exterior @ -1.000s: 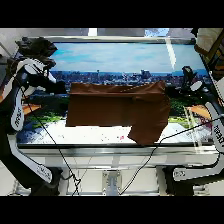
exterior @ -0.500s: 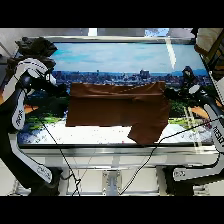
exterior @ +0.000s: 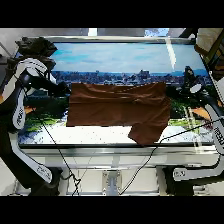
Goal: Fold the shirts.
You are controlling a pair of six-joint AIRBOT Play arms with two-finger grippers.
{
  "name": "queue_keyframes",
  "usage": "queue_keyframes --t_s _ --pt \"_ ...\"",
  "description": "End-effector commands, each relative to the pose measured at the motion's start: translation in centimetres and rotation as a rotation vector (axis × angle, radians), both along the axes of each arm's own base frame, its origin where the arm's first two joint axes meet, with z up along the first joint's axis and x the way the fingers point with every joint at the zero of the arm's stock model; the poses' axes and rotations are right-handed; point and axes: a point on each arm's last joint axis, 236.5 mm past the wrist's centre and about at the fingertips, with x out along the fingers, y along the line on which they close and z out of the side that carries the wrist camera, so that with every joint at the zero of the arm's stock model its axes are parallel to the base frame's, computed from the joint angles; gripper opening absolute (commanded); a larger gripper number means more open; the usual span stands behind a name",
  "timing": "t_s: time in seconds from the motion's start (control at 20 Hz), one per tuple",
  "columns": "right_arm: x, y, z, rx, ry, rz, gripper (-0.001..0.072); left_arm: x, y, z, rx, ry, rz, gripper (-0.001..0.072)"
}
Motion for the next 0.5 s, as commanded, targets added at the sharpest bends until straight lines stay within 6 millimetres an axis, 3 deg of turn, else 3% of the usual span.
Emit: queue_keyframes --t_s 0.0,0.05,0.2,0.25,0.35,0.45 --pt "1.4 -0.7 5.2 -0.065 -0.091 0.033 0.0259 2.2 0.0 6.0 0.008 -0.11 -0.06 0.0414" --pt "2.2 -1.0 8.4 -0.093 -0.15 0.04 0.0272 3.5 0.0 9.5 0.013 -0.193 -0.073 0.0414" --pt "3.4 -1.2 20.8 -0.214 -0.391 0.094 0.0272 6.0 -1.4 23.6 0.0 -0.558 -0.105 0.0415" --pt "2.9 -1.3 25.0 -0.266 -0.462 0.107 0.0272 5.5 -1.8 28.2 0.006 -0.683 -0.105 0.0415" --pt "0.4 -2.0 32.2 -0.399 -0.559 0.11 0.0279 2.6 -1.9 35.1 0.074 -0.857 -0.118 0.0416" --pt "-3.8 -3.2 36.0 -0.497 -0.559 0.094 0.0313 -1.9 -1.1 39.0 0.157 -0.925 -0.127 0.0414"
